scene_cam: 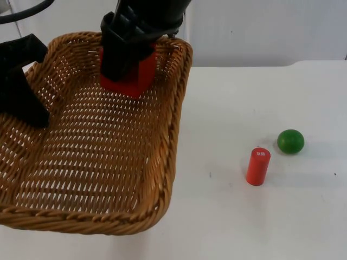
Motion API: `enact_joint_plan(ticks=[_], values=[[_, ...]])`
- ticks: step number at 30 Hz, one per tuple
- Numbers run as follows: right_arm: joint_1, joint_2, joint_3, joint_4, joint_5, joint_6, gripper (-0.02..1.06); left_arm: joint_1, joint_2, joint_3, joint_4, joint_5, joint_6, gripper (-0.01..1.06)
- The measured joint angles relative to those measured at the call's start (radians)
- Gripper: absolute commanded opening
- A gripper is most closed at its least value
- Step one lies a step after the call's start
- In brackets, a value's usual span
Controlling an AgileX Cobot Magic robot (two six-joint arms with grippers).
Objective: Pick up the basket with the left hand and place the object to the left of the red cylinder into the basket with the right hand.
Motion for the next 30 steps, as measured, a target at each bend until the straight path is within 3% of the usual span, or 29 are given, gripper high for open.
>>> enact_joint_plan(ticks=[3, 4, 8, 11, 17, 30], values=[[0.0, 0.004, 0.0, 0.0, 0.0, 0.0, 0.32, 0.0, 0.0, 0.0, 0.0, 0.0, 0.0, 0.0], [0.0, 0.007, 0.0, 0.0, 0.0, 0.0, 0.32, 0.0, 0.0, 0.0, 0.0, 0.0, 0.0, 0.0], [0.0, 0.008, 0.0, 0.0, 0.004, -0.004, 0.53, 0.0, 0.0, 0.0, 0.0, 0.0, 0.0, 0.0], [0.0, 0.008, 0.0, 0.001, 0.006, -0.004, 0.6, 0.0, 0.0, 0.0, 0.0, 0.0, 0.0, 0.0], [0.0, 0.008, 0.0, 0.004, 0.006, -0.004, 0.67, 0.0, 0.0, 0.002, 0.013, 0.002, 0.0, 0.0], [0.0, -0.025, 0.0, -0.021, 0.006, 0.0, 0.67, 0.0, 0.0, 0.002, 0.013, 0.002, 0.0, 0.0]])
